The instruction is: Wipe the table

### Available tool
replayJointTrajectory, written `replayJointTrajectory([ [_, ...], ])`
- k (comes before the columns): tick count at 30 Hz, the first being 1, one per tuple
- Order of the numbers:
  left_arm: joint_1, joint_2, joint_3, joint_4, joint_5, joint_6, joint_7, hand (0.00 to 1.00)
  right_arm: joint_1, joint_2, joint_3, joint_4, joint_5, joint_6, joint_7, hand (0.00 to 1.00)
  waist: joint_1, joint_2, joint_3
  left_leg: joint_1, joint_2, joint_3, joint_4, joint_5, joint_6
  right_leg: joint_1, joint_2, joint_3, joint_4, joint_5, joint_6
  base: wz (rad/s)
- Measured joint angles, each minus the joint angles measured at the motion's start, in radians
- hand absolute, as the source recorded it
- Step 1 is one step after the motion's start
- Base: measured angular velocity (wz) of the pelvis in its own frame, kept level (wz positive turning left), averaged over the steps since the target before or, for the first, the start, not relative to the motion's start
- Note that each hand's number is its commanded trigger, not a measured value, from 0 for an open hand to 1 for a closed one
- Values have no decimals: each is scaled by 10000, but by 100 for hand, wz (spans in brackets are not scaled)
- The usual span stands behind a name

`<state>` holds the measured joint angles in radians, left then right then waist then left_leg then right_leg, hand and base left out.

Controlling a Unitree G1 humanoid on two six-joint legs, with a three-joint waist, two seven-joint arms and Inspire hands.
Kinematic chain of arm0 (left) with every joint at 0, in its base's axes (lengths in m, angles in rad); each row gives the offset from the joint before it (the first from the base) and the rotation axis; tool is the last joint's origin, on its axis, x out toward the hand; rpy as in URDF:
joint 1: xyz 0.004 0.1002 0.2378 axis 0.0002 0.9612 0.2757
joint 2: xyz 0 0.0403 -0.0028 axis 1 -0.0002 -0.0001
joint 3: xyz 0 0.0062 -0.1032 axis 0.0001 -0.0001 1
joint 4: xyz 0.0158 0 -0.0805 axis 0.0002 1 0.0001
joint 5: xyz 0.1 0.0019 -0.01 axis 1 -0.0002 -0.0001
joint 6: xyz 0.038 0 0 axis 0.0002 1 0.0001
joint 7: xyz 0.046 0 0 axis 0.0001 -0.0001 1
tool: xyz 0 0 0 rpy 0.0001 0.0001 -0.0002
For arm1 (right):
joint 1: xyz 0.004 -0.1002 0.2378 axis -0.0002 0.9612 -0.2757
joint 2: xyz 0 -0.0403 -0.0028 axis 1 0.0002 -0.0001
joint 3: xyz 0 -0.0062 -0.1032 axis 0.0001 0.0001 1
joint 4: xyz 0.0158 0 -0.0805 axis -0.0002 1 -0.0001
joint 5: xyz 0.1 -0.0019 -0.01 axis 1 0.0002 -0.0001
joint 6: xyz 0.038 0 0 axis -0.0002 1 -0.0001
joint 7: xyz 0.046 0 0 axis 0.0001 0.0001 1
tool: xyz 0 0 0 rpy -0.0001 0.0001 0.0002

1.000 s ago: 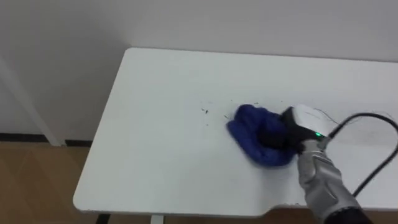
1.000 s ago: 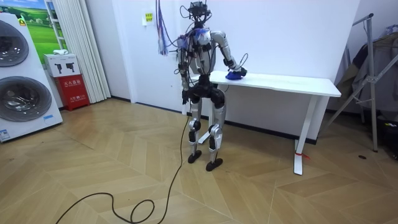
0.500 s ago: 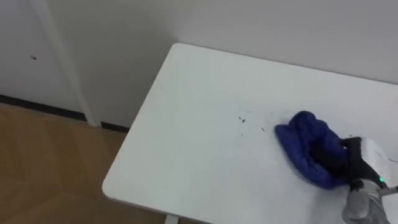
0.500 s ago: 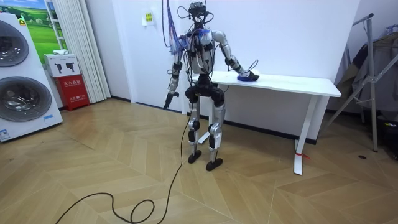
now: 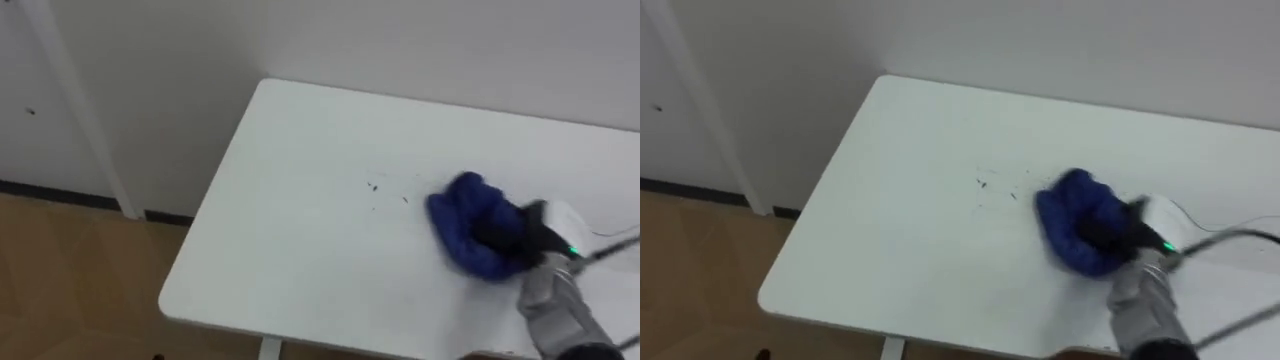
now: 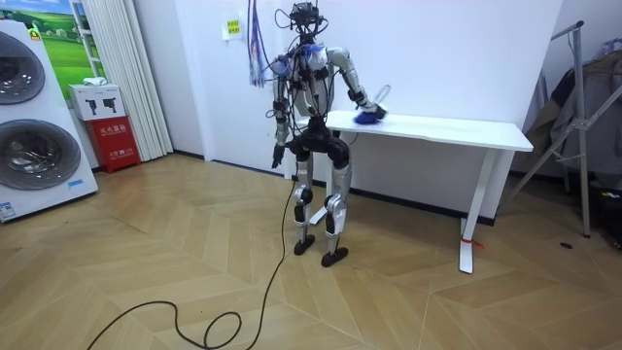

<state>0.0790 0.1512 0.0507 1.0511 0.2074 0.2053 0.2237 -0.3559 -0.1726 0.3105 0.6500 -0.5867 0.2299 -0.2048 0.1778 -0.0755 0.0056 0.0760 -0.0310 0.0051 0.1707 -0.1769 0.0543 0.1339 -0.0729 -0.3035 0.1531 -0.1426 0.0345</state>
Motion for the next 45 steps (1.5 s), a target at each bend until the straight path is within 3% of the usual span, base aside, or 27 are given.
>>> replayJointTrajectory([
  [1,-126,-107,0,-152,-8,74,-12,0,-608,356,146,35,-73,-46,322,100,143,-41,81,-113,18,-130,4,41,-51,-71,31,-109,-25,-2,-24,27],
  [3,-112,-203,-55,-385,-304,104,-20,0,-1237,410,192,530,89,-295,466,100,296,-85,71,-222,-11,-407,-21,192,-53,-104,1,-448,-42,-4,-25,71],
  [5,274,-91,-53,-455,-593,147,-12,0,-1342,402,-57,1274,305,-404,441,100,296,-81,74,-161,-50,-788,-59,234,-46,64,-5,-566,-48,-6,-22,79],
  [6,581,12,63,-476,-594,175,3,0,-1029,328,-495,1652,446,-538,371,100,264,-134,52,-160,-79,-949,-42,235,-42,161,-13,-576,-41,-6,-22,74],
  [7,857,154,84,-455,-589,205,-1,0,-342,215,-1153,1754,973,-1141,99,100,97,-155,53,-161,-130,-973,-28,250,-16,288,-56,-629,-59,-11,-13,75],
  [8,997,217,148,-413,-577,211,-2,0,-35,137,-1366,1769,1117,-1506,-134,100,-32,-156,46,-144,-171,-966,-10,263,6,365,-119,-643,-63,-22,4,75],
  [10,1428,465,933,-413,-243,259,3,0,1241,-452,-2511,1775,1341,-2385,-875,100,-464,-260,-31,-102,-324,-840,105,277,28,643,-292,-658,-137,-72,84,61],
  [12,1566,735,1331,-422,-62,255,42,0,1880,-988,-3426,2165,1719,-2632,-1273,100,-605,-322,-79,-109,-375,-706,145,275,31,698,-329,-565,-123,-110,158,20],
  [15,1377,1120,1731,-440,-56,198,47,0,2478,-1748,-4661,3132,2380,-2752,-1727,100,-979,-266,-113,-143,-345,-599,184,154,212,714,-314,-538,-85,-94,197,1],
  [18,1116,1090,1947,-488,-70,-101,85,0,2788,-2184,-5076,3632,2696,-2753,-1869,100,-1149,-124,-209,-123,-327,-452,226,40,292,705,-279,-549,-26,-135,247,-24],
  [20,967,1007,1785,-484,-217,-165,74,0,2838,-2207,-5048,3628,2663,-2725,-1936,100,-1141,-20,-264,-106,-323,-302,286,2,286,709,-277,-446,-32,-136,247,-34],
  [23,624,872,1342,-461,-648,-159,39,0,2424,-2065,-4653,3477,2632,-2286,-2002,100,-866,68,-278,-125,-222,143,372,-45,252,555,-244,-87,-12,-139,251,-52],
  [25,336,546,801,-196,-1185,-88,71,0,1550,-1708,-4096,3216,2264,-1288,-1985,100,-643,246,-263,-145,-125,548,399,-37,194,357,-193,59,-11,-117,203,-68],
  [27,59,284,396,37,-1216,-12,39,0,1037,-1368,-3187,2675,1962,-609,-1802,100,-368,385,-255,-183,15,779,395,-22,94,109,-63,349,36,-1,22,-79],
  [28,-64,155,174,79,-1310,32,16,0,600,-965,-2326,2194,1676,-274,-1500,100,-210,443,-241,-229,40,676,355,14,51,-54,50,482,96,80,-101,-87],
  [29,-87,121,51,85,-1365,45,6,0,364,-810,-1902,1954,1349,-176,-1286,100,-199,461,-220,-251,39,561,335,40,38,-148,104,530,136,109,-149,-63],
  [30,-175,33,-38,103,-1385,85,-32,0,-6,-295,-1141,1507,611,-102,-865,100,-204,466,-212,-332,51,349,334,85,-20,-250,210,521,149,164,-244,-25],
  [32,-367,-181,-175,78,-1489,121,-125,0,-523,283,-471,1138,137,-139,-313,100,-207,445,-192,-469,67,143,320,178,-105,-339,240,324,156,121,-337,25],
  [34,-493,-402,-189,-71,-1981,151,-227,0,-1109,324,-375,1299,35,-222,107,100,110,420,-152,-532,14,-51,184,380,-100,-475,189,158,165,10,-389,52],
  [36,-193,-257,-184,-128,-2403,190,-208,0,-1228,273,-458,1562,9,-292,121,100,165,377,-137,-533,-31,-217,97,488,-105,-450,94,-76,126,-31,-393,36],
  [38,99,-65,-60,-134,-2551,267,-168,0,-841,80,-940,2024,117,-575,42,100,68,260,-93,-526,-95,-406,104,492,-104,-272,50,-374,26,-110,-344,49],
  [40,609,161,420,-89,-2497,268,-137,0,52,-7,-2096,2167,540,-1572,-498,100,-368,212,-54,-372,-171,-510,99,439,-47,96,12,-558,-174,-143,-288,46],
  [41,717,231,556,-58,-2428,260,-126,0,238,-71,-2376,2294,582,-1770,-702,100,-479,200,-54,-317,-184,-538,91,414,-31,162,-4,-559,-173,-154,-270,33],
  [43,1039,475,1365,11,-1780,208,-107,0,1395,-665,-3678,2445,979,-2248,-1391,100,-754,102,-72,-42,-177,-472,91,255,35,484,-20,-536,-136,-173,-229,23],
  [45,1239,632,1699,-7,-1195,200,-101,0,2397,-1316,-4460,2486,1514,-2368,-1735,100,-886,112,-80,60,-173,-458,281,24,113,620,-59,-556,77,-211,-166,0],
])
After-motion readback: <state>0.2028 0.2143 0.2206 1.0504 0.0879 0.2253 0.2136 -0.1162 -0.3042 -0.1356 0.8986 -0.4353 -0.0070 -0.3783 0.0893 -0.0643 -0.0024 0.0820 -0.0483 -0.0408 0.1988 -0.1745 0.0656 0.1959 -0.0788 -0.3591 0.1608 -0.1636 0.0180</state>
